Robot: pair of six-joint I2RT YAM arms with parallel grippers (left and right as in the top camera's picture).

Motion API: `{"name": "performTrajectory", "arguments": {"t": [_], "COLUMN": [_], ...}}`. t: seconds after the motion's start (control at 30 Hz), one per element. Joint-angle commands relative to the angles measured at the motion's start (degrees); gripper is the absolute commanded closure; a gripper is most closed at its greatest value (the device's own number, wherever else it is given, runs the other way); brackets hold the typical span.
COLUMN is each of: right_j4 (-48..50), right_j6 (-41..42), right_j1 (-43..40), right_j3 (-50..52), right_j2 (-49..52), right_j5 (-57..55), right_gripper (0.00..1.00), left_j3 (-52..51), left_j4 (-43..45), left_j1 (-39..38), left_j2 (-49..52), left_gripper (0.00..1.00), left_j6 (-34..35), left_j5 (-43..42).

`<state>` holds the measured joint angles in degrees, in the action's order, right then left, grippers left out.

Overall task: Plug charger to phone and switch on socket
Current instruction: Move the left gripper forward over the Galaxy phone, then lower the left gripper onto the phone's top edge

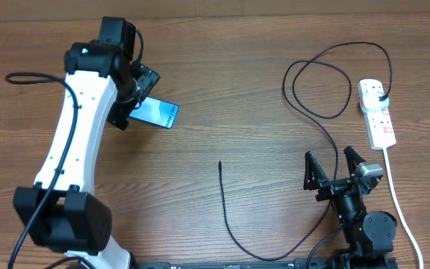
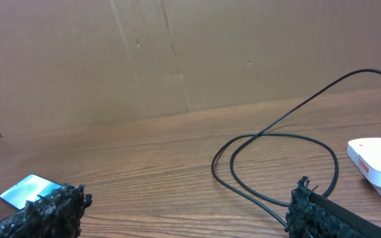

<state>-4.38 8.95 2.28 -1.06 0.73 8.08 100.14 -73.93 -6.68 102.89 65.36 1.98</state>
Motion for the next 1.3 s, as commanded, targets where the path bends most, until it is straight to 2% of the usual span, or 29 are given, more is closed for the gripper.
{"name": "performTrajectory", "arguments": {"t": [0.0,0.43,0.97,1.27], "right_j4": [0.15,0.15,0.15,0.15], "right_j6": [-0.42,-0.42,-0.42,-0.42], "right_j1": [0.28,0.28,0.28,0.28], "right_j3": [0.57,0.57,0.57,0.57], "right_j2": [-0.57,-0.57,-0.57,-0.57], "right_j5": [-0.52,-0.52,-0.52,-0.52], "right_gripper": [0.0,0.0,0.0,0.0], "left_j3": [2.43,2.8,14.58,14.97], "left_j4": [0.17,2.51,-3.04,-2.73], "left_j1": [-0.22,0.9,1.81,1.9], "left_j2": [3.58,8.9,20.57,23.34], "left_gripper": [0.0,0.0,0.0,0.0], "left_j6": [5.6,5.51,5.25,4.68], "left_j5": [-2.25,-3.39,-3.04,0.13]}}
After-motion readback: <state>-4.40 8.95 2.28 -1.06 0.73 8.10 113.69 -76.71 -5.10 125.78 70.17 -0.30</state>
